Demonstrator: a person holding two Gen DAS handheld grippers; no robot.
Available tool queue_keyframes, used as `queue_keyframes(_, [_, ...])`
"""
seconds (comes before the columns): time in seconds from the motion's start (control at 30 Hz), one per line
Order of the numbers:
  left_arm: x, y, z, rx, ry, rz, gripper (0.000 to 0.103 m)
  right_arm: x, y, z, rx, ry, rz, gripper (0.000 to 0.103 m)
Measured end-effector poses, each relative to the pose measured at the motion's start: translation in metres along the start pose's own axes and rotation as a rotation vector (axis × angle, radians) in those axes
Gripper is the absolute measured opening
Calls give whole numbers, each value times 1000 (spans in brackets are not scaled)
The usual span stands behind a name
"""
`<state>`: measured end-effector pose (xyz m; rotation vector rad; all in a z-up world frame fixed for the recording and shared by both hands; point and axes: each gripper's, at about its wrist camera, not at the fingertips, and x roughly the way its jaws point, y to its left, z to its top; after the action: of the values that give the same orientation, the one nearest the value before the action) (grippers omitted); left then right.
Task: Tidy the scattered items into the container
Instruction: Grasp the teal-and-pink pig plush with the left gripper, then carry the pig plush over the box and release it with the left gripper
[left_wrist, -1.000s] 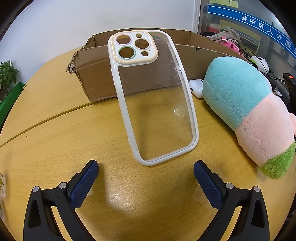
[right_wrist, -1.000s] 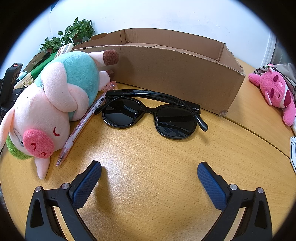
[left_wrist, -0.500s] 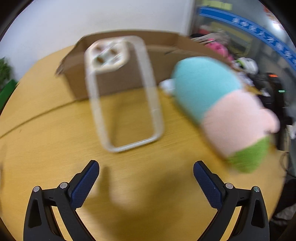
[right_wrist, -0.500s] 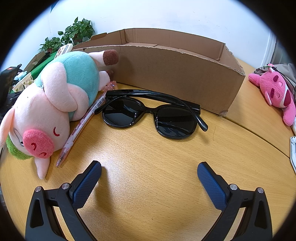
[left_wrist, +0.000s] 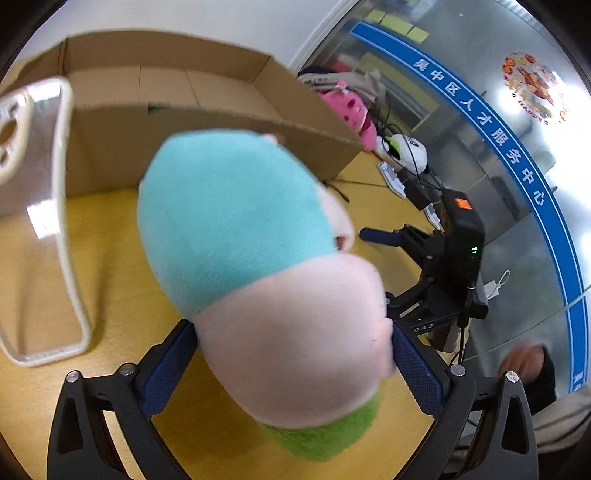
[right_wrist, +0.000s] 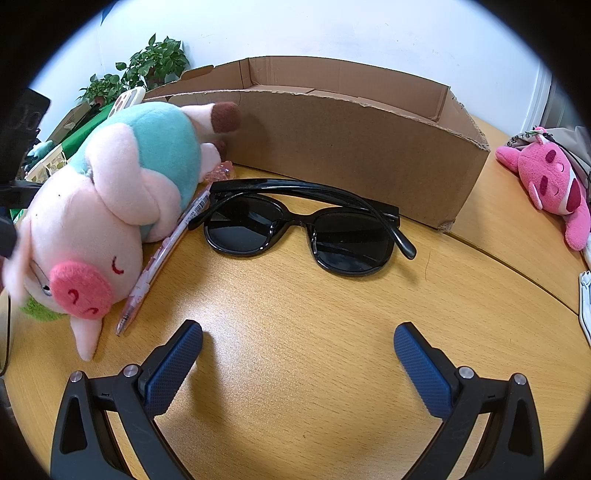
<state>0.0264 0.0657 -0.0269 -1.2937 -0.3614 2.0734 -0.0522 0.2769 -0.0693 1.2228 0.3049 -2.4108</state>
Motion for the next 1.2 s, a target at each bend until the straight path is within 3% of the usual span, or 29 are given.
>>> queue_keyframes(0.27, [-6,-2,-7,-24,-8,26,87,0,0,0,0,0,0,103])
queue_keyframes(0.37, [-11,-9,-14,-6,-9,58,87,0,0,0,0,0,0,103])
queue_keyframes(0.57, [-18,-5,-31,-49,-16,16,87,2,0,1,7,0,-4,103])
queue_keyframes(0.67, [-20,-4,-36,-55,-17,4,88,2,2,-2,63,1,-44,103])
queue_keyframes(0.77, [-21,-5,-40,-48,-16,3,88,-3,4,-2,139,62,-64,103])
queue_keyframes(0.83, [-21,-6,-41,-42,-17,0,88,-18,4,-2,259,44,43,103])
queue_keyframes(0.9, [-22,-6,-43,-40,-21,3,88,-44,8,5,364,-44,198,103])
queue_keyframes(0.97, [-22,-8,-44,-34,-24,7,88,-64,20,19,372,-120,289,103])
queue_keyframes(1.07, [-23,-7,-46,-30,-31,5,88,-68,48,49,324,-153,358,103])
queue_keyframes(1.2, [-24,-3,-49,-36,-41,-14,88,-29,72,72,305,-58,360,103])
